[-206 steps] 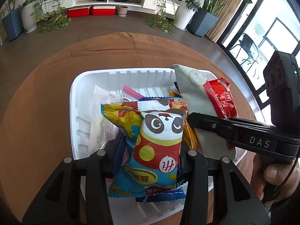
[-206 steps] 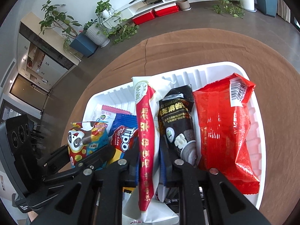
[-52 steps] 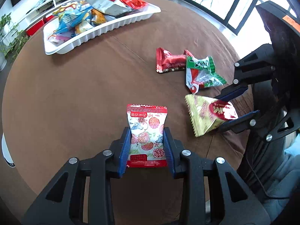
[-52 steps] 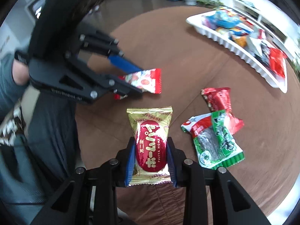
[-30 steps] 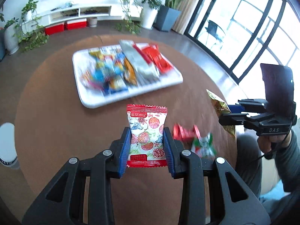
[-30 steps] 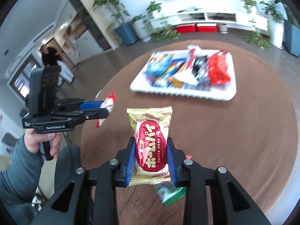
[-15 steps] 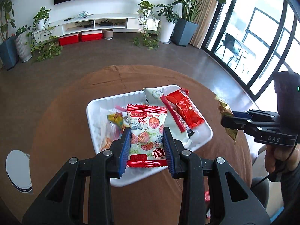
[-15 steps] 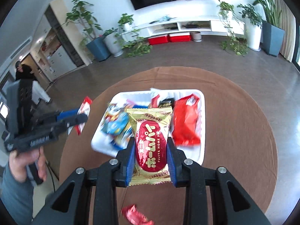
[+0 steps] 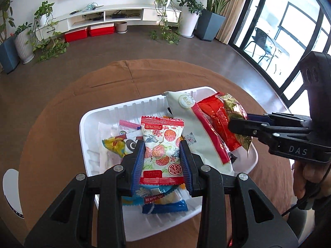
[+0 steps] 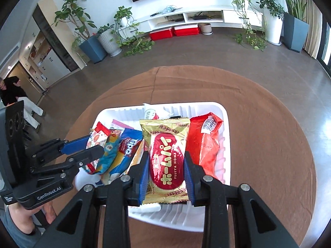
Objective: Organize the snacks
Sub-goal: 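Carry the candy packet with left tool while right tool carries the gold packet to the tray, then lower both packets into the tray and open both tools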
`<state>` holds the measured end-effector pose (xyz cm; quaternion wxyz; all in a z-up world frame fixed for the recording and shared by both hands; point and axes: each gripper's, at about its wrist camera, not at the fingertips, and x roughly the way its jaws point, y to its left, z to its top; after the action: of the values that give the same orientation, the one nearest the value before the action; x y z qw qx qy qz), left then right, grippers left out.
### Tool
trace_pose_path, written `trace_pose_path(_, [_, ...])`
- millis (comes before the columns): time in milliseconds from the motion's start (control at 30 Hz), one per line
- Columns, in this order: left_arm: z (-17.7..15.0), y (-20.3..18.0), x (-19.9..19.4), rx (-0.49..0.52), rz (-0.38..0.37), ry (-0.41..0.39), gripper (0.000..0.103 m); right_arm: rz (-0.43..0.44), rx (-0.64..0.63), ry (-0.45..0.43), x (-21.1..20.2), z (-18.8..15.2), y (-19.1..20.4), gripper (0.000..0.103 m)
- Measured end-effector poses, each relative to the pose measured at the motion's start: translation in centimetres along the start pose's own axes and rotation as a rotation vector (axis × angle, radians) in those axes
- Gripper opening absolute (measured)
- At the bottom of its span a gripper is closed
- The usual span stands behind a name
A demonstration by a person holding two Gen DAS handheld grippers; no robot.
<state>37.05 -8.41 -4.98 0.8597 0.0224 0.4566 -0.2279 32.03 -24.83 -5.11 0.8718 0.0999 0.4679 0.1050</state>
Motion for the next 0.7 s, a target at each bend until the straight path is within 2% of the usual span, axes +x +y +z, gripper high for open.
trace_pose_path(267, [0.7,-0.3,2.7,0.043,0.026,0.005,0.031,-0.043,-0.007,0.013,2.0,0.4,0.0,0.033])
trace_pose_path(567, [1.5,0.2,6.2,0.044,0.033,0.035,0.033,-0.066,-0.020,0.028,3.4,0.7,0.3,0.033])
trace_pose_path(700, [1.7,0.4,7.0,0.037,0.028,0.025,0.033,-0.071,-0.025,0.027,3.6,0.8,0.5,0.033])
